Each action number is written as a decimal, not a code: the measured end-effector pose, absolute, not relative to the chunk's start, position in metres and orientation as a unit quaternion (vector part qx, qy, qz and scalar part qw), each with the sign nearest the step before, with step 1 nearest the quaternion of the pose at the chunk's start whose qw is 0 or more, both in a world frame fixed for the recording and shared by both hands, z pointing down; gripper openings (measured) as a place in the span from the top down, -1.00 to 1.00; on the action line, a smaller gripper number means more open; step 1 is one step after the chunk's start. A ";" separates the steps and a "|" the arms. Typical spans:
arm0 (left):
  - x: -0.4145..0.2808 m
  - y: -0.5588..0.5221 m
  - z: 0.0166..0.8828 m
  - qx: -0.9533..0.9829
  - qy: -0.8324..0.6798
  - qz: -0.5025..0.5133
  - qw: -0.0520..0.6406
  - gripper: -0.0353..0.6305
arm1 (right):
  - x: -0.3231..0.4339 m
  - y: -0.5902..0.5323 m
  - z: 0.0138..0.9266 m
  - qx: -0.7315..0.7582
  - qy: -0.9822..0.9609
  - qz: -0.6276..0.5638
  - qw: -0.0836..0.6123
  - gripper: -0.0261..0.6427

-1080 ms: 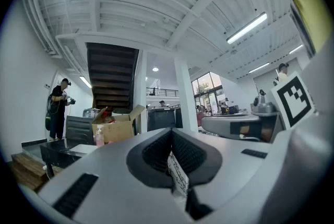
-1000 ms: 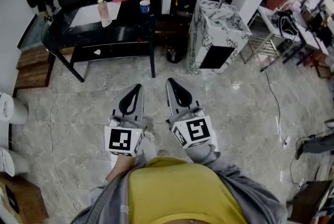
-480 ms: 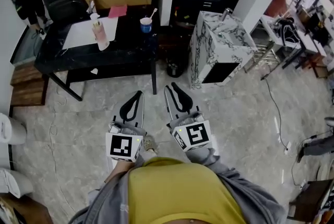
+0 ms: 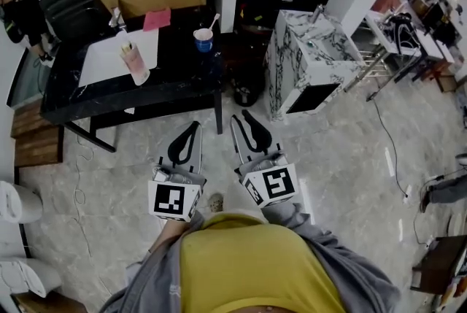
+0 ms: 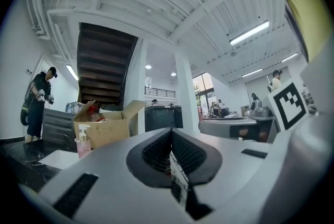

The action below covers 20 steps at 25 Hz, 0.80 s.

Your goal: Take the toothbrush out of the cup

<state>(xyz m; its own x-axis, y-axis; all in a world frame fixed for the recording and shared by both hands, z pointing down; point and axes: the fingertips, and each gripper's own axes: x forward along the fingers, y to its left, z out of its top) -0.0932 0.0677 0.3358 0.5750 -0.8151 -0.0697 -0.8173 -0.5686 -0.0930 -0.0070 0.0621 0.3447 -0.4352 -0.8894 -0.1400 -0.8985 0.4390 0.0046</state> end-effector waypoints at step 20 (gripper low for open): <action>-0.082 -0.118 0.348 -0.886 0.461 0.016 0.049 0.88 | -0.005 -0.140 0.356 -0.508 0.858 0.039 0.070 0.61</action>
<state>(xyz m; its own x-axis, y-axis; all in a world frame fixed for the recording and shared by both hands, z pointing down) -0.0816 -0.1184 0.3477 0.5743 -0.8154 -0.0730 -0.8185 -0.5699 -0.0728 -0.0049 -0.1403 0.3563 -0.4742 -0.8658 -0.1597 -0.8767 0.4811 -0.0053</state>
